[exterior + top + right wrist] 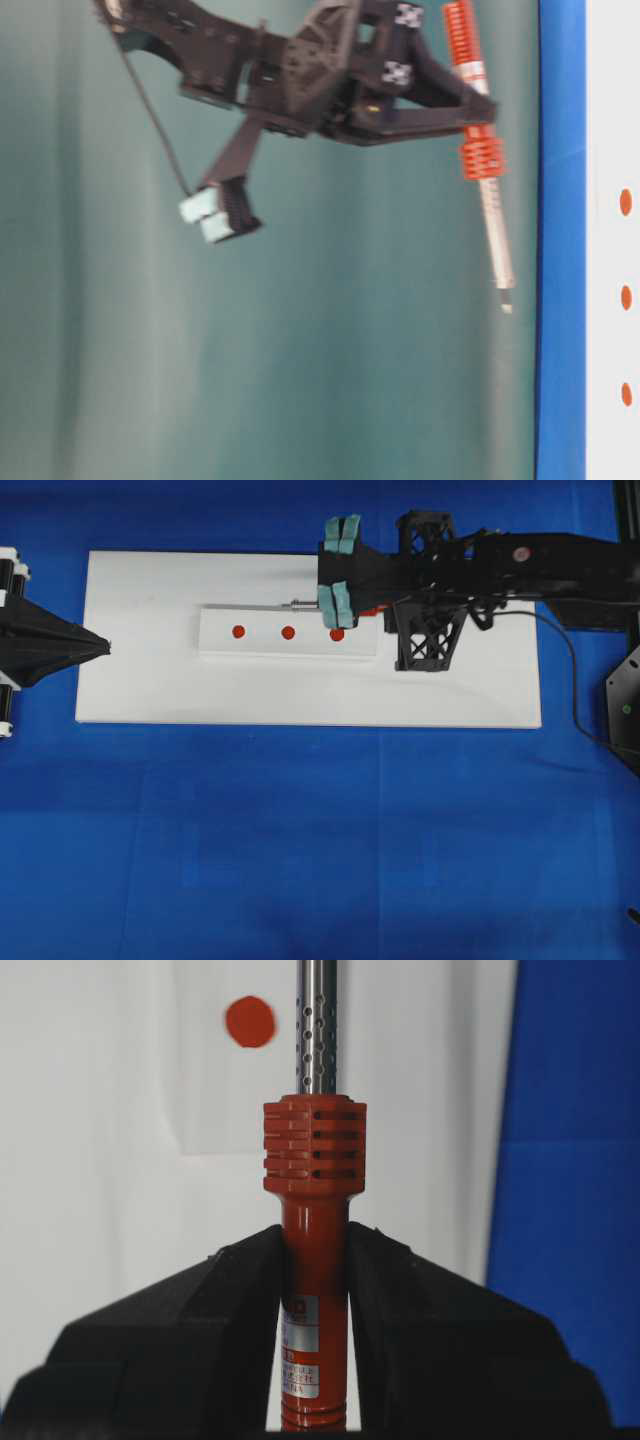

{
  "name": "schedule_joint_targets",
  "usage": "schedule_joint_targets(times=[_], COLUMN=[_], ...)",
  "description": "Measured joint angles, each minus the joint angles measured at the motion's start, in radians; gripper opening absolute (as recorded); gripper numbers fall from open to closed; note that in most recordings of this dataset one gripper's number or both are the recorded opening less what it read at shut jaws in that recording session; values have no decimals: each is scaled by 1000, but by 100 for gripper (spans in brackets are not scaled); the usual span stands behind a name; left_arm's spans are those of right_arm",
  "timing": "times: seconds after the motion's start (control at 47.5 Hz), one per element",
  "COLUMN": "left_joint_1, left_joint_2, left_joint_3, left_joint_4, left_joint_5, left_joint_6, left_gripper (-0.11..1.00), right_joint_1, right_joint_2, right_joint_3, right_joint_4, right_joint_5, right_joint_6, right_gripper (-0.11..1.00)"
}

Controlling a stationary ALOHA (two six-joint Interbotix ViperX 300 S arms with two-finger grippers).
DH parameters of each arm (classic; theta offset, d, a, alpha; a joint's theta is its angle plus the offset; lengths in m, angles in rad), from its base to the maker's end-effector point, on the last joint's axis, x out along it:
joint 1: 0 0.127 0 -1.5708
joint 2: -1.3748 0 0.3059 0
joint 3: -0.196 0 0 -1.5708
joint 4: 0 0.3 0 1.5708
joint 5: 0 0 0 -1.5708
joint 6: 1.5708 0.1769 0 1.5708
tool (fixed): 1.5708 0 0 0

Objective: Touch the tip of the soldering iron to the mark.
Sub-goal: 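Lift the iron and retract it to the right of the strip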

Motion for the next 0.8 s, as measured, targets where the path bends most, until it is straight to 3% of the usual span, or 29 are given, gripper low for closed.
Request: schedule_joint_targets(times=[0.547, 0.799], left_joint_1=[0, 0], left_joint_2=[0, 0], left_joint_3=[0, 0], left_joint_4=[0, 0], left_joint_5=[-2, -2], left_joint_6=[0, 0], left_gripper=[0, 0], right_joint_1=[0, 0], right_joint_2=[-20, -92], right_joint_3=[-9, 75], right_joint_4=[-9, -9], right_joint_5=[26, 28], right_joint_6=[0, 5], right_gripper=[6, 6])
